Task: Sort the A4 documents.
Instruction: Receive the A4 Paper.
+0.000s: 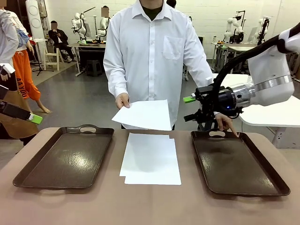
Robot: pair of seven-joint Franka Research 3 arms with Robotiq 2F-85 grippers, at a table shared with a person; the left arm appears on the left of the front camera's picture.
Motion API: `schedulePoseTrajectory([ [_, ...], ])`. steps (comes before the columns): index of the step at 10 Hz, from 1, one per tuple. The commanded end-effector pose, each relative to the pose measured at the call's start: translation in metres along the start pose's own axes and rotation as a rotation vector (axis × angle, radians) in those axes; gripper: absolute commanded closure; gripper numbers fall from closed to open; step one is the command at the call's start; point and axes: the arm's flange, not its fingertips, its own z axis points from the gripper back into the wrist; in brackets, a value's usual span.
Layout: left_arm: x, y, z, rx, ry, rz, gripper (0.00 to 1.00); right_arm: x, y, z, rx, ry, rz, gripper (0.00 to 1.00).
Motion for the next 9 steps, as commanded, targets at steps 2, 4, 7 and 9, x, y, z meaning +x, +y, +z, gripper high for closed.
schedulePoseTrajectory([
  [2,-0.002,0.002,-0.001,-0.017,-0.010,-0.011,0.00,0.030,-0.019,-0.031,0.033,0.008,-0.014,0.00],
  [4,-0.002,0.002,-0.001,-0.017,-0.010,-0.011,0.00,0.046,-0.036,-0.047,0.048,-0.001,-0.041,0.00],
  [7,-0.002,0.002,-0.001,-0.017,-0.010,-0.011,0.00,0.065,-0.057,-0.052,0.019,-0.036,-0.090,0.00],
  [9,-0.002,0.002,-0.001,-0.017,-0.010,-0.011,0.00,0.070,-0.072,-0.045,-0.055,-0.051,-0.132,0.00],
])
